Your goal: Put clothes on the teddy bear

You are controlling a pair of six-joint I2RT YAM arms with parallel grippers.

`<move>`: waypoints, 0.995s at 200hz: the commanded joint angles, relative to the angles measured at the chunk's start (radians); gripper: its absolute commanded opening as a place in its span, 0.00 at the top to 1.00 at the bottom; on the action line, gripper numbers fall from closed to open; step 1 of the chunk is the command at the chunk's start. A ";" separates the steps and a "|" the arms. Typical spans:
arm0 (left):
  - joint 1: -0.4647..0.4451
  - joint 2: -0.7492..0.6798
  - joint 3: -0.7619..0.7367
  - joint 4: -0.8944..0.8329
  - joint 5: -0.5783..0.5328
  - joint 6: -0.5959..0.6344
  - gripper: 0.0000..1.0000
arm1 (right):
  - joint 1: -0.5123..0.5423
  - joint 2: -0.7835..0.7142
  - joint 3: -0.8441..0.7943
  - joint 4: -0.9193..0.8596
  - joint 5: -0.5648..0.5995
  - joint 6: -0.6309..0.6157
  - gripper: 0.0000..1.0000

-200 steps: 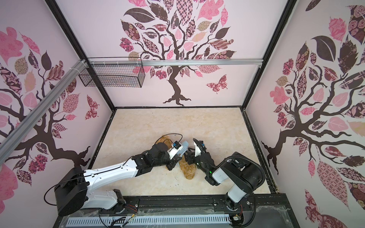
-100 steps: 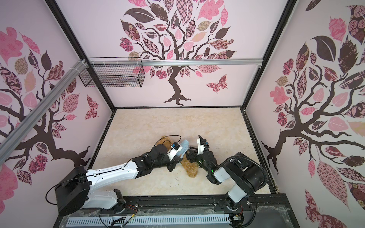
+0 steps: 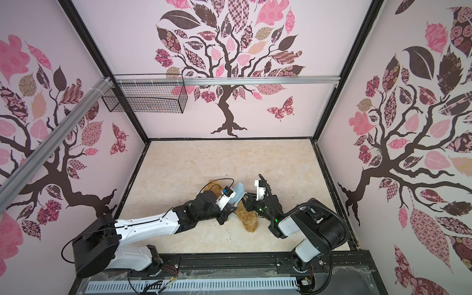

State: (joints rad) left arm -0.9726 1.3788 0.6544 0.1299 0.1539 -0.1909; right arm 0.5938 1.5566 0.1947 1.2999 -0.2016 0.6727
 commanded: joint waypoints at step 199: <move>0.257 -0.282 0.372 -0.739 0.408 0.431 0.19 | 0.003 -0.425 0.235 -0.471 -0.655 -0.411 0.97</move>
State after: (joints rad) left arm -0.7204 1.0569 0.9634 -0.4820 0.4007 0.1234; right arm 0.5785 1.1763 0.3649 0.8673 -0.8036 0.2935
